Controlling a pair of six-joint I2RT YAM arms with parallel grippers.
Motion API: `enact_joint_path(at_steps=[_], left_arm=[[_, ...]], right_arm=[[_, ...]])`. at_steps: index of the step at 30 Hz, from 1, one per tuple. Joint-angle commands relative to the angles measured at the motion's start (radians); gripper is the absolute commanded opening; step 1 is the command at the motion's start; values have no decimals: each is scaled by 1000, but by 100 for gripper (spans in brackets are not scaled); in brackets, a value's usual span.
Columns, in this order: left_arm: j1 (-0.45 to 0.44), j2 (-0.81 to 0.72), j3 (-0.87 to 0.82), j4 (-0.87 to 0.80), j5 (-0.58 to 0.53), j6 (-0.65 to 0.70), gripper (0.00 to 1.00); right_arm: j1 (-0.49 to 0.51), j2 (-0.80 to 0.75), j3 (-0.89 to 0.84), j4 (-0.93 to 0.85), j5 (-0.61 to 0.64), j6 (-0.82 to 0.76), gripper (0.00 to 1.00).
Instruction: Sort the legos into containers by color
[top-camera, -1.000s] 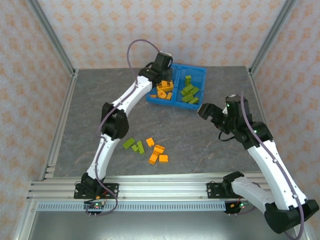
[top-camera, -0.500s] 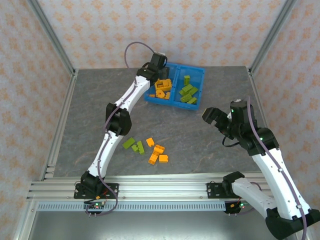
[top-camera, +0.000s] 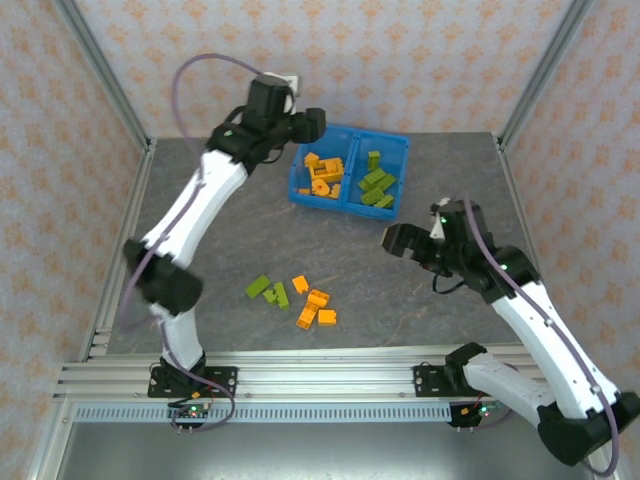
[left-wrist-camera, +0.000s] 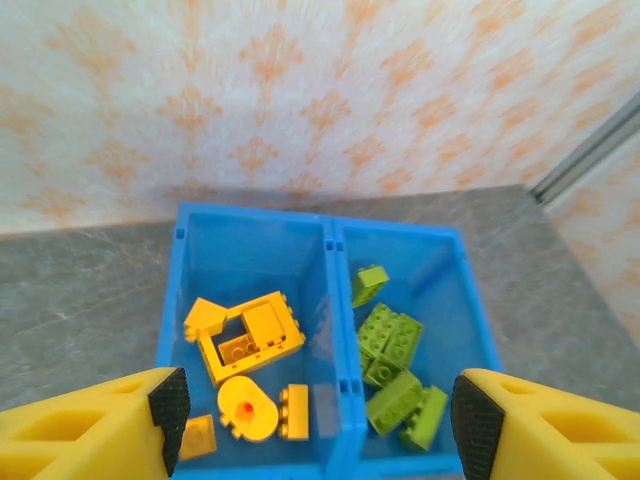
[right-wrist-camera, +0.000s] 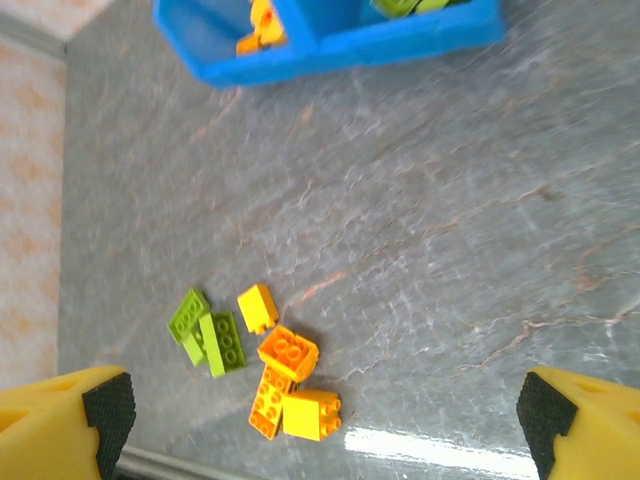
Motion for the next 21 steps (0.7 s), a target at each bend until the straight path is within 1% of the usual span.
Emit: enact_joint_path(at_steps=[1,4,7,10,12,14,16,18,21], left_arm=[[-5,-205,-230,-53,-66,11,74],[-6,-407,-484,-87,-94,-39,75],[-10,-577,-723,-121,-89,-141,76],[-17,-706,-915,-155,-70,-233,77],[-21,-769,-1017,-168,-72,-263,77],[-21,-804,-1107,-161,-61,-263,77],[-21,-797,-1167,-139,-34,-247,77],[-21,-754,-1201,-124,-7,-223,77],[-20,-667,-1228,-102,-16,-206,75]], right_arm=[[85,85,21,60,9,-53,99],[141,159,30,124,26,-41,99],[160,218,36,182,16,-22,99],[174,283,62,199,0,-25,99],[179,320,83,192,-4,-34,99],[182,351,100,187,-12,-38,99],[184,369,111,182,-17,-37,99],[187,376,117,175,-20,-37,99],[189,365,113,159,-11,-32,99]])
